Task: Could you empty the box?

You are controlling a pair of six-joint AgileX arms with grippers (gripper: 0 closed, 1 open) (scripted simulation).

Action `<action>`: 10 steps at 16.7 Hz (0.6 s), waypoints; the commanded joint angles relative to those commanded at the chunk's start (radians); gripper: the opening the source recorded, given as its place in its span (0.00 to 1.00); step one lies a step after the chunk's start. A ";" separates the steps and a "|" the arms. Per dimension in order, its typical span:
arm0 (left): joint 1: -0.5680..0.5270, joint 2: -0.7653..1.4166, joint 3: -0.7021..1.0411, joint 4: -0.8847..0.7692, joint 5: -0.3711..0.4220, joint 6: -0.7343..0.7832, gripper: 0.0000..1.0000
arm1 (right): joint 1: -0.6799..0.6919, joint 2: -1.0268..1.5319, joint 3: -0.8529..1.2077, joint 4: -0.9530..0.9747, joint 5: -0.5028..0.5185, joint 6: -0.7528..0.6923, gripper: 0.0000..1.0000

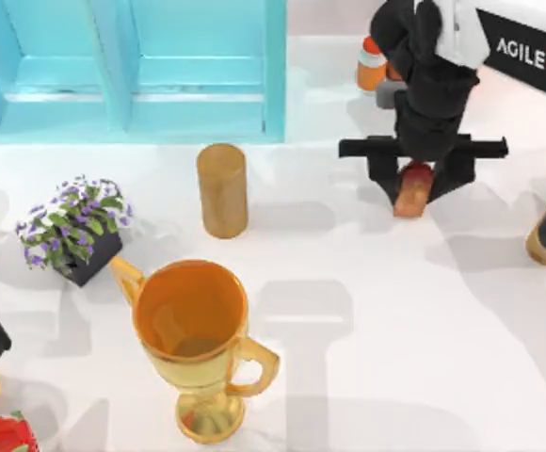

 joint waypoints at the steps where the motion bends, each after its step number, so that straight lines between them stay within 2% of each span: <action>1: 0.000 0.000 0.000 0.000 0.000 0.000 1.00 | 0.000 0.000 0.000 0.000 0.000 0.000 0.00; 3: 0.000 0.000 0.000 0.000 0.000 0.000 1.00 | 0.000 0.000 0.000 0.000 0.000 0.000 0.00; 10: 0.000 0.000 0.000 0.000 0.000 0.000 1.00 | 0.000 0.000 0.000 0.000 0.000 0.000 0.53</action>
